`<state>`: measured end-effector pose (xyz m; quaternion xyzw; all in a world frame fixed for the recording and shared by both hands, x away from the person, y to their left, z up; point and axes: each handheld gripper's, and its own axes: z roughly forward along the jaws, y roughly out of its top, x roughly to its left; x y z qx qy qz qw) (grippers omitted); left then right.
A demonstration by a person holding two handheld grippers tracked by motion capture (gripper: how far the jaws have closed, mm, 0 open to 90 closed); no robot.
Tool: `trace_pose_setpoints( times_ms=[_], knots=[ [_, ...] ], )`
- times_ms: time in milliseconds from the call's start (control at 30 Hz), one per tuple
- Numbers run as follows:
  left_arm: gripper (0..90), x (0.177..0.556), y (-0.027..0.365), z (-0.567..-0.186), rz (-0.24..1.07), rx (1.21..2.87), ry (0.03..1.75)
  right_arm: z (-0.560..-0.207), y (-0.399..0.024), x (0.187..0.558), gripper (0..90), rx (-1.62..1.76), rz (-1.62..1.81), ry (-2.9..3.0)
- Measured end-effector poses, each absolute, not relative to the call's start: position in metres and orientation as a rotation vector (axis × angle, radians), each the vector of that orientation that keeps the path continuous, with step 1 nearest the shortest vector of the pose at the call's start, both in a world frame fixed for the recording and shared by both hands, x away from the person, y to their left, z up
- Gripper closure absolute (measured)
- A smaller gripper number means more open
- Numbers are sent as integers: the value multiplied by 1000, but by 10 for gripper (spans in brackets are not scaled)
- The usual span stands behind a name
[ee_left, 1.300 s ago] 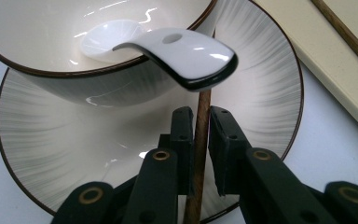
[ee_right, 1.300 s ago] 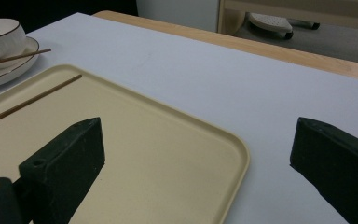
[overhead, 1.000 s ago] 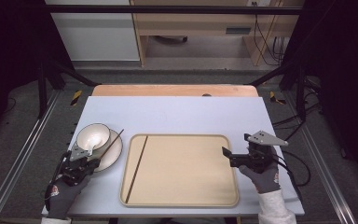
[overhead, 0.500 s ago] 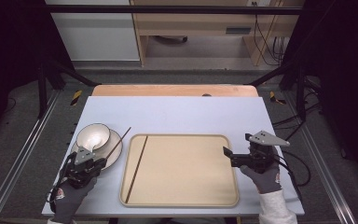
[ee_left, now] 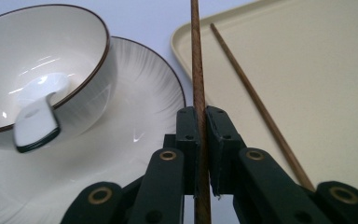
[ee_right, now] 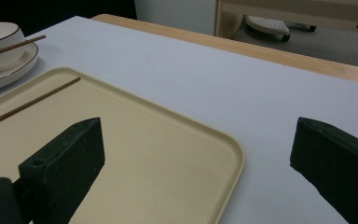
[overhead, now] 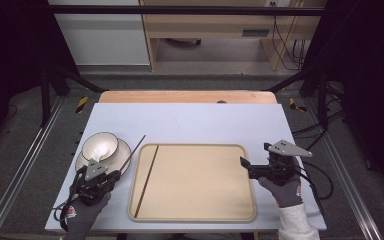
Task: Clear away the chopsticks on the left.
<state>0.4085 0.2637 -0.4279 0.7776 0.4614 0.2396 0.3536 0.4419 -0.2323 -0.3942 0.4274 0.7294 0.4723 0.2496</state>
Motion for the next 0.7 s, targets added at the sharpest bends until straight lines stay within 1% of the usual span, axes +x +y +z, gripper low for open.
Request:
trace_pose_setpoints(
  times_ms=[233, 367, 700],
  knots=[
    [838, 402, 242, -430, 634, 1959, 1205, -394, -233, 441, 31, 1162, 1287, 1982],
    [838, 400, 238, -430, 632, 1953, 1211, -393, -233, 441, 31, 1163, 1290, 1982],
    [838, 393, 219, -430, 654, 1877, 1240, -393, -232, 440, 31, 1165, 1294, 1979]
  ],
)
